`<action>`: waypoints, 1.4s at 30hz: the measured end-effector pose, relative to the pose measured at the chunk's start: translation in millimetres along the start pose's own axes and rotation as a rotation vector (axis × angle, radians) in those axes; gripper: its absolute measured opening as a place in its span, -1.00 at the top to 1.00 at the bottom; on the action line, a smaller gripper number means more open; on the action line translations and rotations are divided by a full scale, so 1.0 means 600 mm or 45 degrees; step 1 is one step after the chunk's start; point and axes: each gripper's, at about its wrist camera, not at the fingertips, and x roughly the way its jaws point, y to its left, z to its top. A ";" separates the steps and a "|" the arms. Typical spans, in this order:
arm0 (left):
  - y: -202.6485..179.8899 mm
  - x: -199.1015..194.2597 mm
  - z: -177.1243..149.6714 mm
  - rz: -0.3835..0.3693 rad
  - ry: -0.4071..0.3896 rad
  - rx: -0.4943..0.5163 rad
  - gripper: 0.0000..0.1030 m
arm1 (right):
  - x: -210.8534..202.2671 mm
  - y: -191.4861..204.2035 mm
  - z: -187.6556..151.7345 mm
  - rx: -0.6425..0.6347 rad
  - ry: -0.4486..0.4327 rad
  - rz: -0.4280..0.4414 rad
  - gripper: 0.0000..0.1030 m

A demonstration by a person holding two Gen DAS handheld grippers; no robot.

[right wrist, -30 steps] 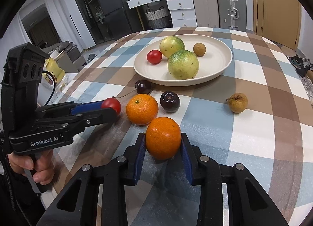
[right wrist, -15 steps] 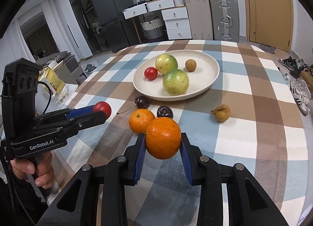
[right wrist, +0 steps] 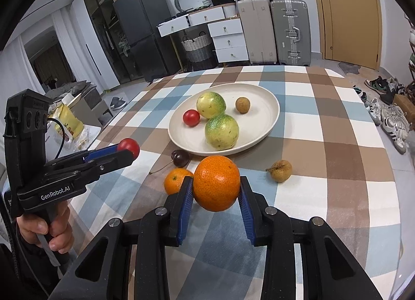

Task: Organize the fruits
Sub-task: 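Carry the mandarin and tomato over the white plate and open both grippers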

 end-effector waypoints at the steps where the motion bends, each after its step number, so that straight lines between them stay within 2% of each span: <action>1: 0.000 0.001 0.003 0.003 -0.001 0.003 0.42 | 0.001 -0.002 0.002 0.001 0.001 -0.002 0.32; 23: -0.002 0.076 0.068 0.039 0.005 0.043 0.42 | 0.025 -0.048 0.061 0.039 -0.032 -0.035 0.32; 33: 0.000 0.117 0.097 0.062 0.011 0.065 0.42 | 0.060 -0.061 0.091 0.088 -0.033 -0.031 0.32; 42: 0.005 0.159 0.100 0.093 0.037 0.076 0.42 | 0.090 -0.065 0.110 0.108 -0.029 -0.032 0.32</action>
